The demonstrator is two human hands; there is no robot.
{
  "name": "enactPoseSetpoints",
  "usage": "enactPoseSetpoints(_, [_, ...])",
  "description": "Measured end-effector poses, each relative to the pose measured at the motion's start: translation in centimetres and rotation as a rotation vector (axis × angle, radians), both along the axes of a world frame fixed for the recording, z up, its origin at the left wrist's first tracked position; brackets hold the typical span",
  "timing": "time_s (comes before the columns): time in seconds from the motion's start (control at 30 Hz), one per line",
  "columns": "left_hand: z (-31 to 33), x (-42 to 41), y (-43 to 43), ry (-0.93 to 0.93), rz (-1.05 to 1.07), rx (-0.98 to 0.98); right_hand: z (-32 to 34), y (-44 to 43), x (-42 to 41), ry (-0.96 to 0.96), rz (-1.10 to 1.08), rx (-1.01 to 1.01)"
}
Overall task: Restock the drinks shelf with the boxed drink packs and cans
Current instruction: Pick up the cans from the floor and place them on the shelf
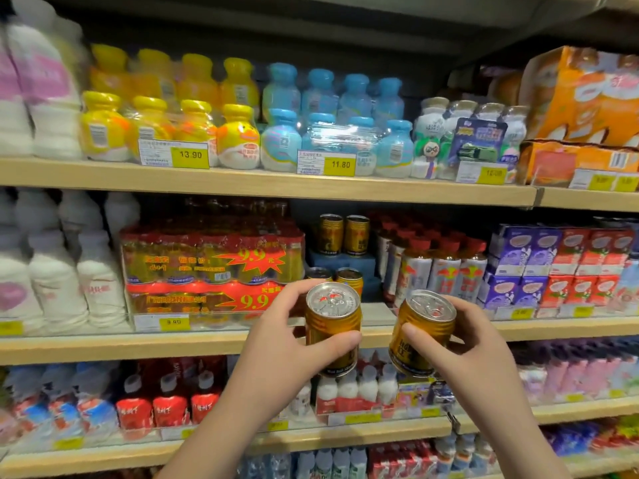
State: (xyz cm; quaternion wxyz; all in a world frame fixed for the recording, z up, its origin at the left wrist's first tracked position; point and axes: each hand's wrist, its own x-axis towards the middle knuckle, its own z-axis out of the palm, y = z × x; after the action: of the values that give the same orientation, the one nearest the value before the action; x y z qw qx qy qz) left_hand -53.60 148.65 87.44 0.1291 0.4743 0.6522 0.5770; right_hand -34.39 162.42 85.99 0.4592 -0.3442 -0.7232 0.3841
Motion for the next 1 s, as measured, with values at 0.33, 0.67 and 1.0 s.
enactPoseSetpoints(0.33, [1.0,0.0,4.4,0.013,0.098,0.018,0.8,5.8,-1.9,0.036,0.124,0.004])
enactPoseSetpoints(0.67, [1.4,0.8,6.8,0.028,0.159,0.028,1.2,11.7,-6.0,-0.106,0.088,0.179])
enactPoseSetpoints(1.0, [1.5,0.6,7.0,0.031,0.194,0.033,-1.3,15.5,-11.7,-0.306,-0.065,0.212])
